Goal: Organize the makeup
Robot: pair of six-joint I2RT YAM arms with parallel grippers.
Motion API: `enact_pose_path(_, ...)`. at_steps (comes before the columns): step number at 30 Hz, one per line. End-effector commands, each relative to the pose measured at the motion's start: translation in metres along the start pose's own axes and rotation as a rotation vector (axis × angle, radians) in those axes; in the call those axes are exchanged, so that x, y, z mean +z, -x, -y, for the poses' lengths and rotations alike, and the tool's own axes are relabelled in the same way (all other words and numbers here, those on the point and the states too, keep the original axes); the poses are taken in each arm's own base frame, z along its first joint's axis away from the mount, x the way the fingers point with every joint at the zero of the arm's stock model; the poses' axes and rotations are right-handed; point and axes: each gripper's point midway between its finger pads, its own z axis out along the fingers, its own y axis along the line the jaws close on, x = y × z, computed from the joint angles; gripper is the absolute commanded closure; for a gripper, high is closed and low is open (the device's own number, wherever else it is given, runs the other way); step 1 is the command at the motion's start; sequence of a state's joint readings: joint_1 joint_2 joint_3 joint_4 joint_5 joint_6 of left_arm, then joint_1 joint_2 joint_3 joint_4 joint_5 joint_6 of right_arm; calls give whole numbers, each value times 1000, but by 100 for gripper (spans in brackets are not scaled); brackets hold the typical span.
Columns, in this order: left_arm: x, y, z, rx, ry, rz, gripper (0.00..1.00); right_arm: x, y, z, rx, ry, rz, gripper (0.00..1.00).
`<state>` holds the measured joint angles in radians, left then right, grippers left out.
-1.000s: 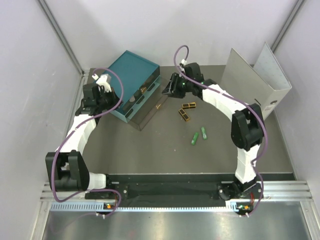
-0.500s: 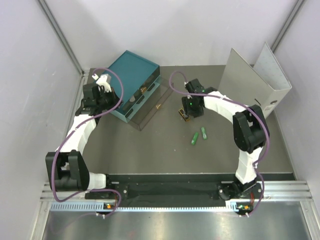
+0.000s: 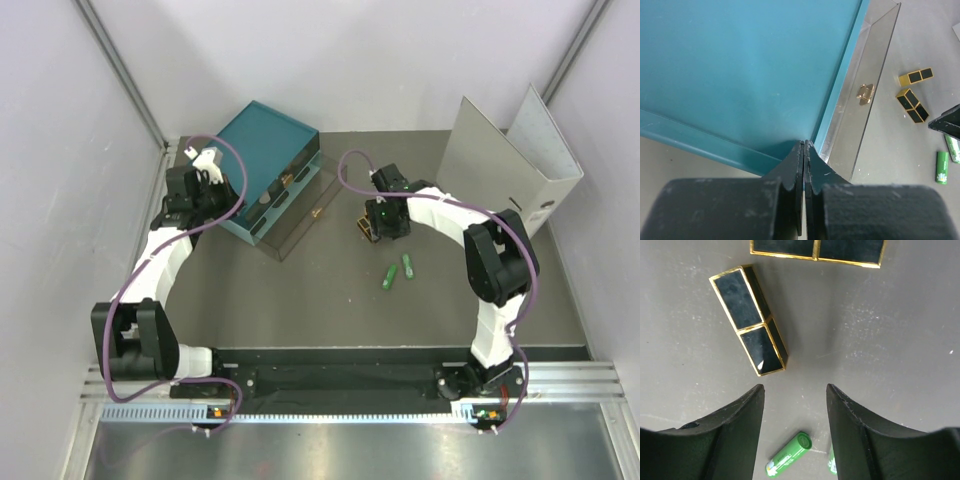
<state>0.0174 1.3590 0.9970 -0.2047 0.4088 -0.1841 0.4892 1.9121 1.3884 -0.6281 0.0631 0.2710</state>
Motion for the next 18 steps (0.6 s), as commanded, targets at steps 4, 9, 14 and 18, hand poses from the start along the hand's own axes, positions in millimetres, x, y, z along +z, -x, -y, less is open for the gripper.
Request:
enact_pose_path(4, -9, -110, -9, -151, 46, -386, 100, 0, 27, -13, -4, 63, 70, 47)
enact_pose_path(9, -11, -113, -10, -158, 55, -393, 100, 14, 29, -18, 0, 76, 61, 47)
enact_pose_path(14, -13, -116, -11, -165, 63, -402, 100, 29, 36, -21, 4, 77, 56, 47)
enact_pose_path(18, -14, -117, -11, -165, 68, -402, 100, 34, 39, -29, 4, 110, 52, 52)
